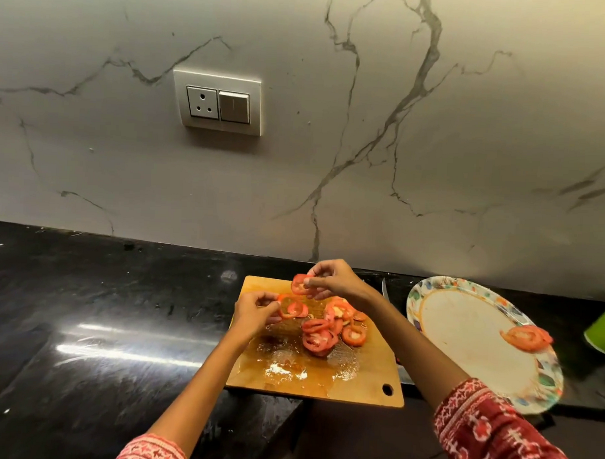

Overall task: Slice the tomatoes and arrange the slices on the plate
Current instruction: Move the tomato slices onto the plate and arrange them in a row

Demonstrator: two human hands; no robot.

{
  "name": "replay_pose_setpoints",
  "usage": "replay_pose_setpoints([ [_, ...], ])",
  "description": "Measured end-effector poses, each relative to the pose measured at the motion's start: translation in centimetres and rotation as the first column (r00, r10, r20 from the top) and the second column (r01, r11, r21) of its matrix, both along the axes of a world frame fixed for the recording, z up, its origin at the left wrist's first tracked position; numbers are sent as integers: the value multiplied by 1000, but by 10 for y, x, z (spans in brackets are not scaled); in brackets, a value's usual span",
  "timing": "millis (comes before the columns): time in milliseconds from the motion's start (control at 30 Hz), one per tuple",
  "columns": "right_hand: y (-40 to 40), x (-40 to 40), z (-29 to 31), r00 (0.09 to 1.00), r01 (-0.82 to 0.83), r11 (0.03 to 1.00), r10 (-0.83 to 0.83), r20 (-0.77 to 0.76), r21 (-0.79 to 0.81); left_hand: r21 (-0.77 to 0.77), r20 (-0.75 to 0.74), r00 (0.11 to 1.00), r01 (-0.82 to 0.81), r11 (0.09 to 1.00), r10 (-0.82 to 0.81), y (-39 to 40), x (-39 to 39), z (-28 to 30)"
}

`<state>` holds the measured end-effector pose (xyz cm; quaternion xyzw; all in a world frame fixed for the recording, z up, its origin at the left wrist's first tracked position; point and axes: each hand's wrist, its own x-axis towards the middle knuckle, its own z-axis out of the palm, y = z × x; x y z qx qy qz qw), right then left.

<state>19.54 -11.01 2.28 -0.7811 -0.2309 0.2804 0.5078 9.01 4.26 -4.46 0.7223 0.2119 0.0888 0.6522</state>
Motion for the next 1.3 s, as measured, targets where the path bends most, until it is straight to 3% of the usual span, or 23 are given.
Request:
replay_pose_setpoints([
  [167,-22,-9,-3,992,39,998,-33,-122,46,-253,32,999,15,967,-7,-15,8,4],
  [300,-37,-15,-2,993,104,994,-101,-60,44,-356,45,999,41,934,-26,-36,15,4],
  [433,-59,-12,-6,986,152,988,-150,-72,24,-314,44,995,100,944,-91,-59,24,4],
  [633,-92,-1,-10,958,282,958,-278,-74,43,-376,41,989,150,915,-145,-94,37,11],
  [867,-153,14,-13,872,485,867,-470,-137,117,-420,43,979,197,886,-198,-155,67,11],
  [1167,-245,45,-15,819,573,816,-567,-89,72,-401,29,957,275,874,-288,-243,121,-7],
  [1300,-293,62,-17,832,555,832,-555,6,6,-345,10,947,304,888,-320,-289,144,-6],
])
